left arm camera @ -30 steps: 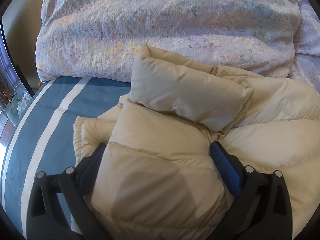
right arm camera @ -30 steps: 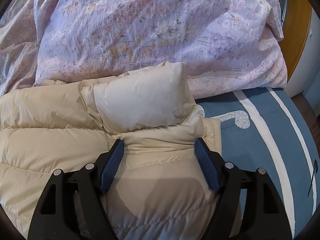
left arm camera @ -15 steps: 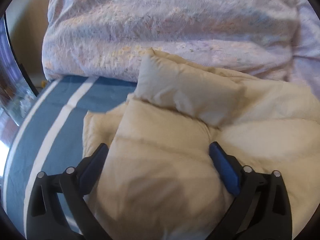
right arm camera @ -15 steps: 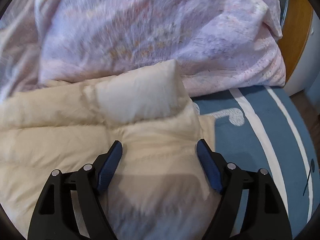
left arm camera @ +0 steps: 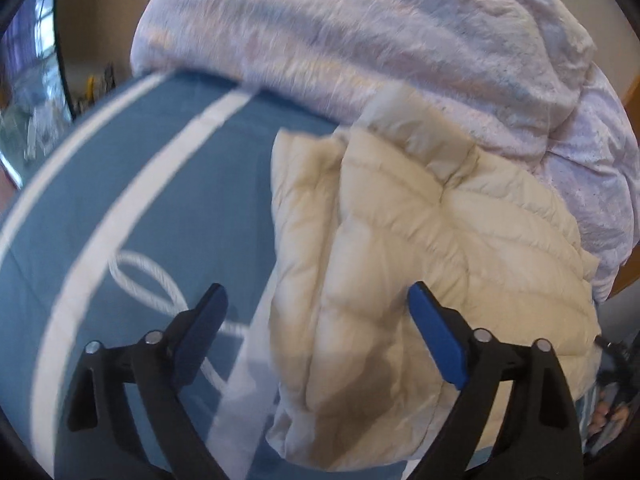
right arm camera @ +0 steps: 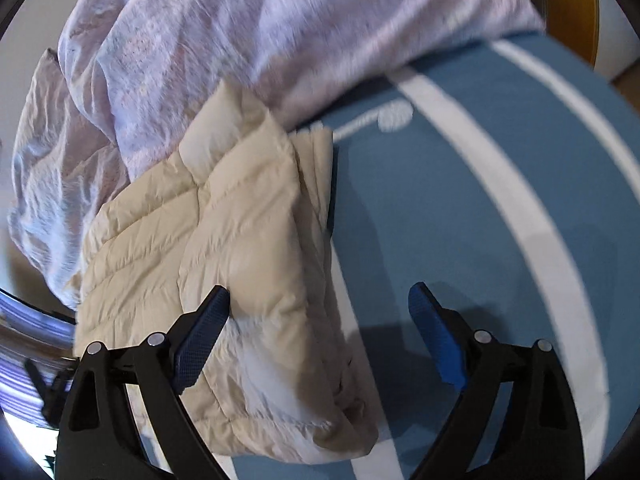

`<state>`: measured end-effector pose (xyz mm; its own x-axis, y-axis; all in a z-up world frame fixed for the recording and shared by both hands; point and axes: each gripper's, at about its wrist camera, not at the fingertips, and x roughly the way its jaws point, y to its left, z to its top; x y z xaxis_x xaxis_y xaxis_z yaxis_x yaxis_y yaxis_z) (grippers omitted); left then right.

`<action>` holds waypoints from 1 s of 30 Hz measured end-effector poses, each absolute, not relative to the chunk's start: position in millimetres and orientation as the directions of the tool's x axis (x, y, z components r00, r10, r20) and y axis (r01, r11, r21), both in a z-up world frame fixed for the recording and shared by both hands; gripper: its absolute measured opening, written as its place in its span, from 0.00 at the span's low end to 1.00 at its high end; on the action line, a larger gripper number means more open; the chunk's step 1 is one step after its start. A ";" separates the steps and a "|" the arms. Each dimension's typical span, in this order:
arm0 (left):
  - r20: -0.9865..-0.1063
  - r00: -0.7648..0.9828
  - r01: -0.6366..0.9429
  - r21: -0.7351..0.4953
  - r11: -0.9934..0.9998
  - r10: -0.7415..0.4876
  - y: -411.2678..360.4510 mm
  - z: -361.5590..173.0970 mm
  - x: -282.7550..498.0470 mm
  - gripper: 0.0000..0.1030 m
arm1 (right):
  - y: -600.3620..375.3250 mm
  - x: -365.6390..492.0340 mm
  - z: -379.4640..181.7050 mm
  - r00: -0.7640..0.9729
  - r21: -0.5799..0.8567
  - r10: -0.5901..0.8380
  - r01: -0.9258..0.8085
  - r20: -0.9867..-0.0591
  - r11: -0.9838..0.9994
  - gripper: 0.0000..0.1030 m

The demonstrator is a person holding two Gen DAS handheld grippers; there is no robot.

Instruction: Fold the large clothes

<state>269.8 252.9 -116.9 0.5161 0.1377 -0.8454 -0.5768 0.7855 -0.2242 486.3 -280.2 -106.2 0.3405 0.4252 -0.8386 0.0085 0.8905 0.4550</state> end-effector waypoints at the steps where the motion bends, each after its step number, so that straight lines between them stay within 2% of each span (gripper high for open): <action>1: -0.848 0.516 -0.584 -0.244 0.774 0.122 253.3 -121.5 268.4 0.87 | -279.5 487.0 -108.0 0.336 0.469 0.440 0.005 -0.833 0.883 0.90; 4: -0.847 0.523 -0.584 -0.276 0.764 0.094 251.2 -126.3 263.7 0.86 | -273.7 482.6 -108.5 0.344 0.469 0.451 -0.034 -0.823 0.882 0.90; 6: -0.842 0.534 -0.576 -0.298 0.761 0.074 249.2 -127.7 264.1 0.82 | -268.8 480.9 -107.9 0.334 0.481 0.471 -0.057 -0.817 0.875 0.84; 10: -0.827 0.561 -0.557 -0.339 0.758 0.043 243.4 -127.9 265.0 0.74 | -255.2 477.7 -115.0 0.288 0.549 0.549 -0.088 -0.784 0.831 0.60; 12: -0.819 0.573 -0.553 -0.360 0.752 0.029 242.8 -128.3 264.8 0.61 | -248.5 476.4 -118.0 0.286 0.561 0.561 -0.089 -0.777 0.823 0.51; 13: -0.812 0.583 -0.548 -0.378 0.746 0.018 242.4 -128.4 263.8 0.57 | -246.7 475.5 -119.5 0.282 0.571 0.570 -0.089 -0.772 0.816 0.43; 14: -0.804 0.595 -0.543 -0.391 0.743 0.012 241.8 -128.1 262.5 0.46 | -245.4 473.7 -121.0 0.283 0.591 0.587 -0.079 -0.759 0.803 0.34; 15: -0.794 0.608 -0.531 -0.402 0.746 0.005 240.8 -126.8 261.3 0.34 | -245.3 473.3 -121.1 0.285 0.608 0.600 -0.072 -0.747 0.791 0.30; 17: -0.778 0.628 -0.512 -0.419 0.750 -0.006 239.4 -122.5 258.7 0.23 | -246.1 470.8 -116.9 0.294 0.640 0.627 -0.062 -0.722 0.766 0.20; 18: -0.771 0.637 -0.503 -0.427 0.752 -0.012 239.2 -119.2 256.7 0.19 | -247.4 469.2 -112.5 0.299 0.642 0.628 -0.064 -0.719 0.764 0.19; 21: -0.757 0.653 -0.485 -0.436 0.758 -0.018 239.9 -107.2 248.6 0.15 | -245.6 460.9 -101.1 0.311 0.652 0.637 -0.071 -0.705 0.755 0.15; 30: -0.759 0.651 -0.462 -0.410 0.787 -0.013 251.0 -79.7 183.8 0.15 | -239.5 398.6 -83.3 0.253 0.687 0.695 -0.134 -0.673 0.714 0.14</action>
